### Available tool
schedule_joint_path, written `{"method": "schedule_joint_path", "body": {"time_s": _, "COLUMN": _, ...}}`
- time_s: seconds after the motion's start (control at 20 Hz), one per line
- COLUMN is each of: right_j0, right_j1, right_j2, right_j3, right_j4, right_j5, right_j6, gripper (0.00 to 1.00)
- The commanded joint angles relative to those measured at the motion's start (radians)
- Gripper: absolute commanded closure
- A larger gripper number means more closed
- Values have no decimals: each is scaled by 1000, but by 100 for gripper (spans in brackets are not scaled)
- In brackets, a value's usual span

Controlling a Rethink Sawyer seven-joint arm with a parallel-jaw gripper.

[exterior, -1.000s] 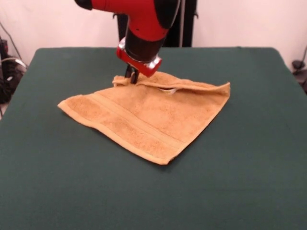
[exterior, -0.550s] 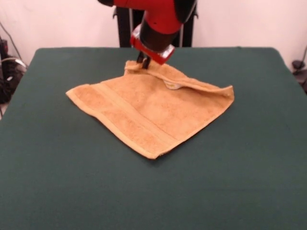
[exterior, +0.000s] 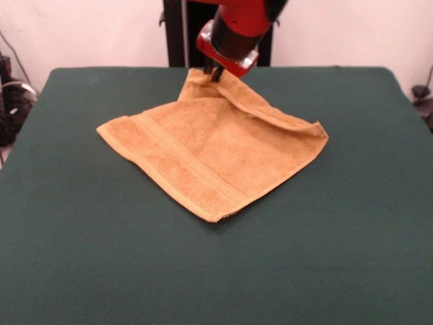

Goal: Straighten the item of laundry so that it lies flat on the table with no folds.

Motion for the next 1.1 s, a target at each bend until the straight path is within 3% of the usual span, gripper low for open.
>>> {"method": "schedule_joint_path", "body": {"time_s": 0.05, "right_j0": 74, "right_j1": 170, "right_j2": 10, "right_j3": -65, "right_j4": 31, "right_j5": 54, "right_j6": 145, "gripper": 100}}
{"method": "schedule_joint_path", "body": {"time_s": 0.35, "right_j0": 97, "right_j1": 282, "right_j2": -24, "right_j3": -145, "right_j4": 24, "right_j5": -49, "right_j6": 188, "gripper": 100}}
{"method": "schedule_joint_path", "body": {"time_s": 0.55, "right_j0": 100, "right_j1": 291, "right_j2": -24, "right_j3": -147, "right_j4": 31, "right_j5": -59, "right_j6": 152, "gripper": 100}}
{"method": "schedule_joint_path", "body": {"time_s": 0.6, "right_j0": 104, "right_j1": 291, "right_j2": -29, "right_j3": -145, "right_j4": 38, "right_j5": -62, "right_j6": 147, "gripper": 0}}
{"method": "schedule_joint_path", "body": {"time_s": 1.1, "right_j0": 90, "right_j1": 298, "right_j2": -30, "right_j3": -174, "right_j4": 31, "right_j5": -25, "right_j6": 92, "gripper": 0}}
